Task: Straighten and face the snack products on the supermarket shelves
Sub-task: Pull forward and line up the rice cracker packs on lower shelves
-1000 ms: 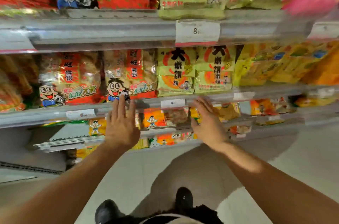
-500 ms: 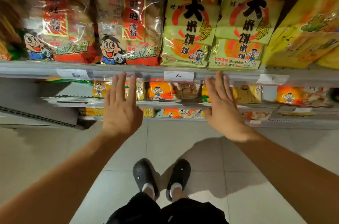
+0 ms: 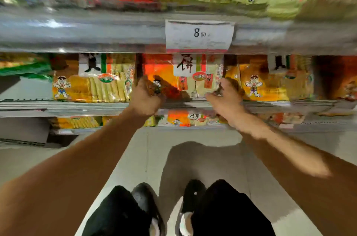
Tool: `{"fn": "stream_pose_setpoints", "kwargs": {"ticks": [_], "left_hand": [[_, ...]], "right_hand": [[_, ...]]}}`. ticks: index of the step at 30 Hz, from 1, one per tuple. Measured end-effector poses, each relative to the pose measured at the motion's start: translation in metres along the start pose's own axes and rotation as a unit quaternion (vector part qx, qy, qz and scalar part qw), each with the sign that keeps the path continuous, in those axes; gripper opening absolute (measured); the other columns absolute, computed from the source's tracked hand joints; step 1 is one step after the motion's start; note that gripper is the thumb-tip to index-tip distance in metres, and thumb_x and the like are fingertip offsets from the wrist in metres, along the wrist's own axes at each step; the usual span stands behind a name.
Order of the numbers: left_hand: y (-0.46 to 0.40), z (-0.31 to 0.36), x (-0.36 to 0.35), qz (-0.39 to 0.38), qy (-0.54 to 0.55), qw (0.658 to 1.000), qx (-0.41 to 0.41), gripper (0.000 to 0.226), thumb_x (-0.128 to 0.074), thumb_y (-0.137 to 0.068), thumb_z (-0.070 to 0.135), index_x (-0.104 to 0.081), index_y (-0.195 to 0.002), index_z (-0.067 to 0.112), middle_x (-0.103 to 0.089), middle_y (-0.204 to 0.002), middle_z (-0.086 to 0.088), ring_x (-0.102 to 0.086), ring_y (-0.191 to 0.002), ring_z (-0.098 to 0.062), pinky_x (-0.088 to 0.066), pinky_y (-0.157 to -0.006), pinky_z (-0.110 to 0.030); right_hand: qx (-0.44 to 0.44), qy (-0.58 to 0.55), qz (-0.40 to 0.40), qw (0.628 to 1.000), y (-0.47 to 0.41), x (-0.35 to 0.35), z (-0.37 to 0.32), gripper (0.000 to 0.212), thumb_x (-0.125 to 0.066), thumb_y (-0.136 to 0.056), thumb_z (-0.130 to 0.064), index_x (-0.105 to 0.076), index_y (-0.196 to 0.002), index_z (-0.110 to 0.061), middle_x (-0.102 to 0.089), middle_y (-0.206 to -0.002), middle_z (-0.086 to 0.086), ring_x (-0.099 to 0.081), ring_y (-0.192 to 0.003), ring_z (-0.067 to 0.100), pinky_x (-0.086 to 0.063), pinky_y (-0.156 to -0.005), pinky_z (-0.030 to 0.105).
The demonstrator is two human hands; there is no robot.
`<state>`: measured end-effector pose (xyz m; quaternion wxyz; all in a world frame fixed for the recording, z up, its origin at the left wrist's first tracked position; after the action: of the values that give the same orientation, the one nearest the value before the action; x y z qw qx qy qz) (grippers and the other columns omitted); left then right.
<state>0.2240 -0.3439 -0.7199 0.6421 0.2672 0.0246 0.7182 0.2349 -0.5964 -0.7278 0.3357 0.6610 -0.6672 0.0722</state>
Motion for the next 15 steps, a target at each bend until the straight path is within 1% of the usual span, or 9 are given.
{"fn": "stream_pose_setpoints", "kwargs": {"ticks": [2, 4, 7, 10, 11, 12, 13, 14, 15], "left_hand": [[-0.016, -0.002, 0.000, 0.002, 0.021, 1.000, -0.002, 0.049, -0.076, -0.067, 0.009, -0.056, -0.111, 0.018, -0.067, -0.104, -0.008, -0.064, -0.101, -0.031, -0.055, -0.085, -0.048], [-0.025, -0.002, -0.003, -0.002, 0.023, 1.000, 0.010, 0.055, -0.075, -0.065, 0.015, -0.053, -0.113, 0.029, -0.069, -0.098, 0.001, -0.066, -0.098, -0.026, -0.057, -0.082, -0.043], [-0.032, 0.002, -0.011, -0.003, 0.008, 1.000, 0.020, 0.055, -0.068, -0.057, 0.024, -0.056, -0.110, 0.026, -0.069, -0.103, -0.005, -0.065, -0.099, -0.029, -0.054, -0.088, -0.048], [-0.029, 0.013, -0.002, 0.050, 0.036, 0.998, 0.022, 0.044, -0.073, -0.062, 0.019, -0.053, -0.099, 0.027, -0.068, -0.106, -0.006, -0.064, -0.101, -0.029, -0.054, -0.089, -0.049], [-0.028, 0.016, 0.006, 0.062, 0.029, 0.997, 0.025, 0.046, -0.076, -0.065, 0.019, -0.051, -0.103, 0.028, -0.066, -0.109, -0.006, -0.063, -0.104, -0.030, -0.053, -0.090, -0.050], [-0.027, 0.019, 0.013, 0.063, 0.008, 0.998, 0.026, 0.051, -0.077, -0.065, 0.024, -0.052, -0.110, 0.026, -0.064, -0.114, -0.008, -0.061, -0.108, -0.031, -0.052, -0.092, -0.051], [-0.025, 0.023, 0.020, 0.050, -0.024, 0.998, 0.030, 0.060, -0.077, -0.063, 0.031, -0.054, -0.117, 0.021, -0.062, -0.120, -0.012, -0.058, -0.114, -0.034, -0.049, -0.095, -0.053], [-0.021, 0.027, 0.026, 0.032, -0.050, 0.998, 0.037, 0.069, -0.077, -0.060, 0.037, -0.056, -0.122, 0.015, -0.060, -0.124, -0.015, -0.057, -0.116, -0.036, -0.047, -0.097, -0.053], [-0.014, 0.032, 0.032, 0.016, -0.058, 0.997, 0.046, 0.070, -0.079, -0.058, 0.040, -0.061, -0.120, 0.012, -0.063, -0.121, -0.015, -0.058, -0.115, -0.035, -0.049, -0.096, -0.052]], "right_hand": [[-0.043, 0.004, 0.021, 0.999, -0.021, -0.003, 0.008, 0.067, -0.068, -0.082, -0.033, -0.036, -0.139, -0.024, -0.062, -0.119, -0.001, -0.060, -0.101, 0.020, -0.051, -0.087, 0.035], [-0.080, -0.004, 0.035, 0.996, -0.034, -0.006, 0.014, 0.074, -0.070, -0.077, -0.036, -0.031, -0.139, -0.024, -0.057, -0.124, 0.002, -0.056, -0.107, 0.024, -0.048, -0.089, 0.037], [-0.102, -0.047, 0.064, 0.992, -0.040, -0.005, 0.013, 0.079, -0.072, -0.075, -0.027, -0.029, -0.141, -0.019, -0.056, -0.124, 0.000, -0.056, -0.106, 0.021, -0.048, -0.088, 0.034], [-0.116, -0.086, 0.109, 0.984, -0.037, 0.005, 0.005, 0.078, -0.074, -0.079, -0.028, -0.031, -0.143, -0.015, -0.057, -0.121, -0.002, -0.057, -0.104, 0.020, -0.049, -0.088, 0.031], [-0.122, -0.091, 0.116, 0.982, -0.034, 0.010, 0.001, 0.072, -0.074, -0.080, -0.032, -0.038, -0.140, -0.014, -0.058, -0.116, -0.004, -0.059, -0.099, 0.019, -0.050, -0.085, 0.030], [-0.127, -0.104, 0.112, 0.980, -0.031, 0.013, 0.000, 0.058, -0.074, -0.081, -0.034, -0.050, -0.127, -0.008, -0.063, -0.109, -0.005, -0.062, -0.092, 0.017, -0.051, -0.079, 0.028], [-0.130, -0.126, 0.106, 0.978, -0.025, 0.017, -0.004, 0.043, -0.075, -0.081, -0.034, -0.059, -0.117, -0.019, -0.067, -0.097, -0.007, -0.063, -0.083, 0.011, -0.051, -0.070, 0.023], [-0.131, -0.145, 0.093, 0.976, -0.020, 0.019, -0.007, 0.042, -0.077, -0.081, -0.033, -0.060, -0.117, -0.019, -0.067, -0.088, -0.009, -0.062, -0.077, 0.006, -0.048, -0.064, 0.018], [-0.136, -0.153, 0.077, 0.976, -0.010, 0.022, -0.012, 0.033, -0.078, -0.080, -0.032, -0.060, -0.105, -0.022, -0.066, -0.086, -0.009, -0.062, -0.075, 0.005, -0.048, -0.062, 0.016]]}}
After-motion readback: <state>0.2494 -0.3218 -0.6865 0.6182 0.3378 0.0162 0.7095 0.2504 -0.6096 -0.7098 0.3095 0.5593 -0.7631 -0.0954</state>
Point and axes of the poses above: each hand's wrist, its own y-axis away from the middle knuckle, its own x-axis out of the back of the hand, z = x × y, the point moved 8 cm from there along -y, towards the middle knuckle
